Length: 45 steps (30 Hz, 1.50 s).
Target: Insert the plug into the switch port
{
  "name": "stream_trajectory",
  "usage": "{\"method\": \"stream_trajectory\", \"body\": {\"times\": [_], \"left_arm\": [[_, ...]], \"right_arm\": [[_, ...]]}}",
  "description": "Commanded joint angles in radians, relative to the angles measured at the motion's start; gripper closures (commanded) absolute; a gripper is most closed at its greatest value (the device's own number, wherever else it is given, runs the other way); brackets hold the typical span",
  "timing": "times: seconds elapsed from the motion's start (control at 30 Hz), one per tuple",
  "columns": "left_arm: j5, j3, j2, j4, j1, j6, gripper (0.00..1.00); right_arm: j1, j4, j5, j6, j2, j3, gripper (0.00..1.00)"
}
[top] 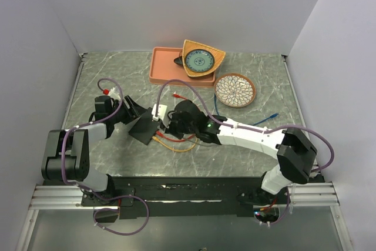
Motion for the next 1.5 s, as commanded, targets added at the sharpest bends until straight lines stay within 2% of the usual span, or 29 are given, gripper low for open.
{"method": "stream_trajectory", "body": {"times": [0.0, 0.4, 0.63, 0.87, 1.17, 1.23, 1.47], "left_arm": [[0.022, -0.003, -0.01, 0.037, 0.001, -0.012, 0.32], [0.024, 0.002, -0.036, 0.024, 0.001, -0.015, 0.33], [0.034, -0.031, -0.149, 0.049, 0.001, -0.024, 0.34], [0.129, -0.09, -0.31, 0.176, 0.0, -0.074, 0.34], [0.318, -0.147, -0.387, 0.475, -0.01, -0.194, 0.36], [0.332, -0.15, -0.392, 0.512, -0.049, -0.202, 0.36], [0.367, -0.137, -0.416, 0.541, -0.082, -0.217, 0.35]], "right_arm": [[0.001, 0.024, -0.012, 0.011, -0.065, -0.017, 1.0], [0.004, 0.005, -0.022, 0.003, -0.108, -0.03, 1.0], [-0.001, -0.028, -0.143, 0.003, -0.212, -0.039, 1.0], [-0.004, -0.018, -0.298, 0.037, -0.387, -0.065, 1.0], [-0.012, 0.012, -0.398, 0.072, -0.542, -0.102, 1.0], [-0.013, 0.015, -0.406, 0.078, -0.554, -0.106, 1.0], [-0.018, 0.024, -0.413, 0.082, -0.583, -0.12, 1.0]]}}
